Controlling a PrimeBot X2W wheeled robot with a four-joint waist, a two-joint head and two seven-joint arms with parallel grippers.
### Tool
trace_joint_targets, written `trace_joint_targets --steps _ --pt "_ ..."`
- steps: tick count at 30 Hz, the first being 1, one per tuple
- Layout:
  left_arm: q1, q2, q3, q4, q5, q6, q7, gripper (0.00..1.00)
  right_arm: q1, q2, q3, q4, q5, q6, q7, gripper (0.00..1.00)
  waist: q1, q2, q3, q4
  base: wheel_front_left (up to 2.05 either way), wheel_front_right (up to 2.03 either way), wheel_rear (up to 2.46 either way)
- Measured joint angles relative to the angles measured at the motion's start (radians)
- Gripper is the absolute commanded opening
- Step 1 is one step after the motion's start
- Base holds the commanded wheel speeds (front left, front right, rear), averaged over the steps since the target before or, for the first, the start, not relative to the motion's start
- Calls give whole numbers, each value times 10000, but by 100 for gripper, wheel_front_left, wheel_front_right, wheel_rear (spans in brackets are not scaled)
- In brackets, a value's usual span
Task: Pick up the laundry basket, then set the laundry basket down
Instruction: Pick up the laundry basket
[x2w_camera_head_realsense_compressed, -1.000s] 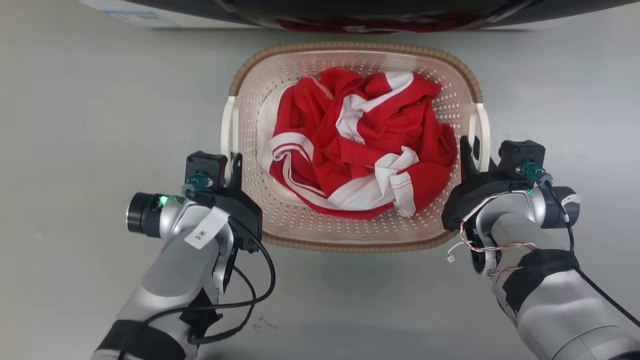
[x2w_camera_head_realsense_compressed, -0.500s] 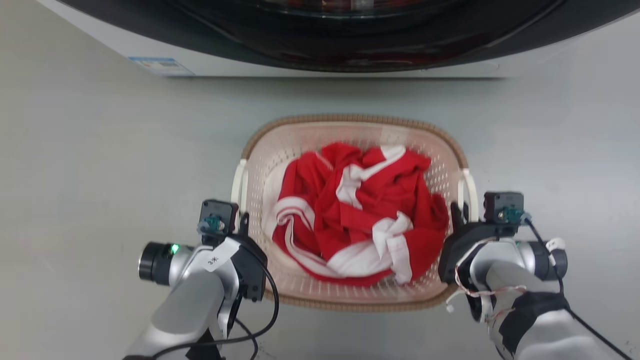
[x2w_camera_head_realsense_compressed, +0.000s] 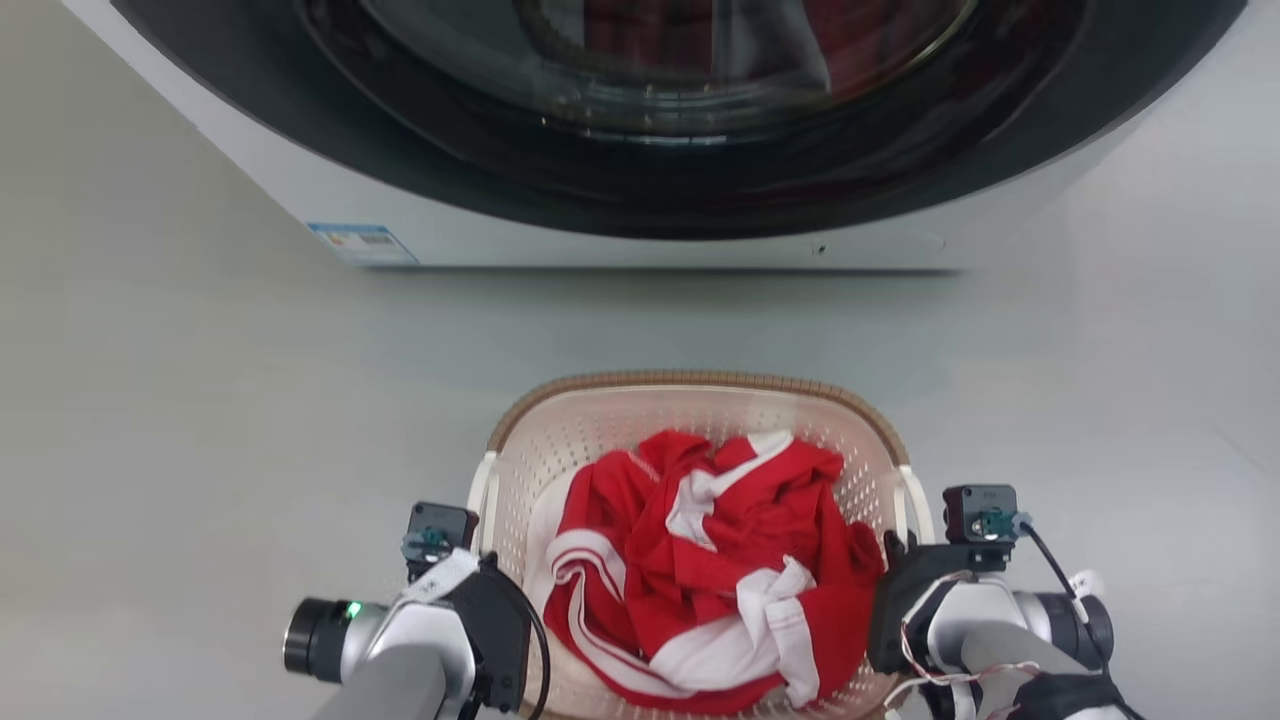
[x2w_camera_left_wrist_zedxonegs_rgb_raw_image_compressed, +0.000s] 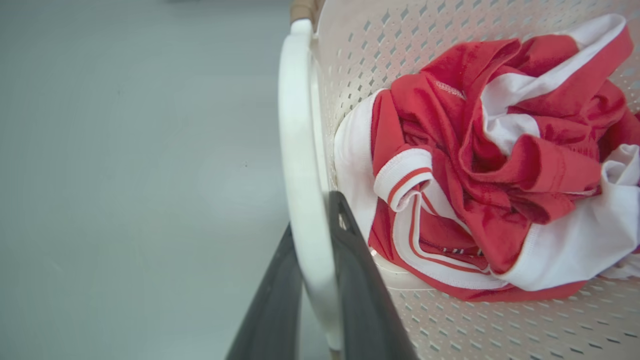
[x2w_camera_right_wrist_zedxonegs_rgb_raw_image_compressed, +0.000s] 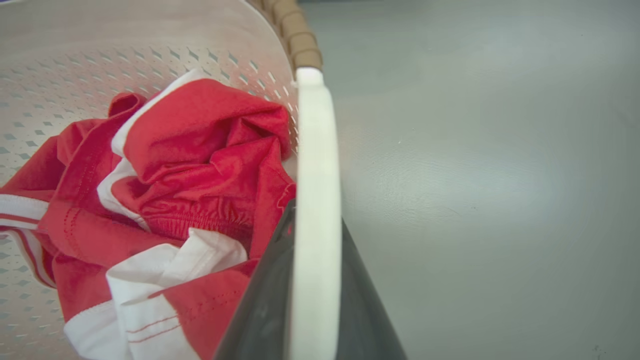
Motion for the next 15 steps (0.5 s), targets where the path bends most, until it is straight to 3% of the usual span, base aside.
trace_joint_targets --steps 15 --pt "1212 -2 -362 445 -472 -194 462 0 1346 52 926 -115 846 -10 614 0 -1 -1 -2032 -77 0 0 0"
